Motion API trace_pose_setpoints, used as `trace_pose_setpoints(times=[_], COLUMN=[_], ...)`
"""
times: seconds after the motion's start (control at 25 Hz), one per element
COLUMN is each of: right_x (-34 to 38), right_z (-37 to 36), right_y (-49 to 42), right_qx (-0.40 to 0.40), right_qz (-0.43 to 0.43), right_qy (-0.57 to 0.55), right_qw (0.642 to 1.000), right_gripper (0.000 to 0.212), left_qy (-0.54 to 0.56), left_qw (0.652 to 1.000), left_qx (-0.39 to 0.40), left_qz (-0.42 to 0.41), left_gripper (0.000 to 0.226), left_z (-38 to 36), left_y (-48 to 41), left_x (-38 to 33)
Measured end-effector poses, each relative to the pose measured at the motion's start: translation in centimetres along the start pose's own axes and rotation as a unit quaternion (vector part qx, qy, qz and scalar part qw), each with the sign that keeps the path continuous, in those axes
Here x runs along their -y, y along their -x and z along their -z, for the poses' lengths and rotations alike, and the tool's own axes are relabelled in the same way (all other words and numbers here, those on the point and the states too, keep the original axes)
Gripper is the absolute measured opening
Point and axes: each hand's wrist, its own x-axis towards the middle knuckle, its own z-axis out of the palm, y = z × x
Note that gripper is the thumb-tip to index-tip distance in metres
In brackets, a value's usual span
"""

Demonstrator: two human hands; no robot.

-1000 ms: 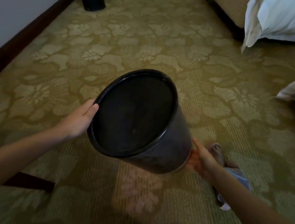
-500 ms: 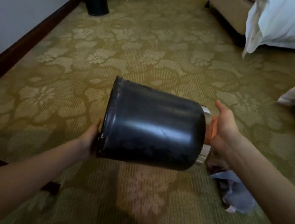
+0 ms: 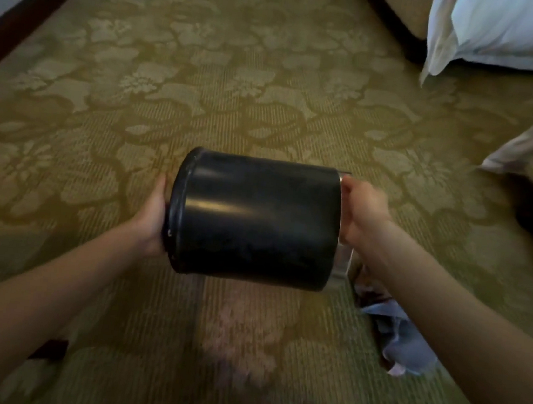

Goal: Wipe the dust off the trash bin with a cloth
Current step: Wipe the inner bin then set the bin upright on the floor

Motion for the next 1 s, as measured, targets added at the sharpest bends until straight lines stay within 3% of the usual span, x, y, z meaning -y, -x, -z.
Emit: trace_pose_setpoints(times=[0.04,0.2,0.28,0.36,0.44,0.52,0.6,0.68,0.76,0.84,0.88,0.96,1.0], right_x=[0.8,4.2,3.9,1.5,-1.9,-6.3,-10.4,-11.9,-11.6,-10.2,-9.2,-6.5,-5.0], right_z=[-0.3,1.8,5.9,11.9,17.5,21.9,23.8,24.2,23.9,23.5,23.1,21.5,20.8], right_y=[-0.3,-1.9,-1.8,-0.2,2.4,4.5,5.4,4.6,3.5,3.1,3.3,4.1,4.5], right_qx=[0.019,0.104,0.058,-0.013,-0.032,0.022,0.057,-0.002,-0.06,-0.065,-0.048,-0.017,-0.021], right_qz=[-0.001,0.013,0.078,0.145,0.138,0.141,0.196,0.244,0.25,0.252,0.245,0.186,0.167], right_qy=[0.003,0.095,0.174,0.319,0.476,0.554,0.612,0.629,0.62,0.583,0.531,0.362,0.281], right_qw=[1.0,0.99,0.98,0.936,0.868,0.82,0.764,0.739,0.741,0.769,0.81,0.913,0.945], right_gripper=[0.02,0.057,0.065,0.093,0.111,0.093,0.077,0.061,0.041,0.014,0.003,0.013,0.018], left_qy=[-0.001,-0.156,-0.193,-0.206,-0.213,-0.234,-0.25,-0.247,-0.236,-0.264,-0.276,-0.287,-0.292], left_qw=[1.0,0.979,0.97,0.967,0.963,0.954,0.943,0.942,0.945,0.939,0.935,0.929,0.926], left_qx=[0.001,0.01,-0.019,-0.034,-0.064,-0.082,-0.101,-0.108,-0.111,-0.114,-0.118,-0.131,-0.138], left_qz=[-0.016,-0.134,-0.149,-0.146,-0.152,-0.169,-0.193,-0.201,-0.195,-0.189,-0.189,-0.194,-0.196], left_gripper=[0.068,0.052,0.05,0.049,0.044,0.039,0.037,0.038,0.04,0.039,0.038,0.038,0.039], left_z=[-0.1,-1.5,-2.2,-2.3,-2.9,-3.8,-4.1,-4.0,-3.8,-3.7,-3.7,-3.8,-3.9], left_y=[0.0,-1.0,-1.5,-2.6,-3.7,-4.9,-5.3,-5.4,-5.5,-5.3,-5.1,-5.0,-5.0], left_x=[-0.8,-3.0,-4.0,-4.5,-5.3,-5.4,-5.4,-5.3,-5.4,-5.4,-5.4,-5.4,-5.5])
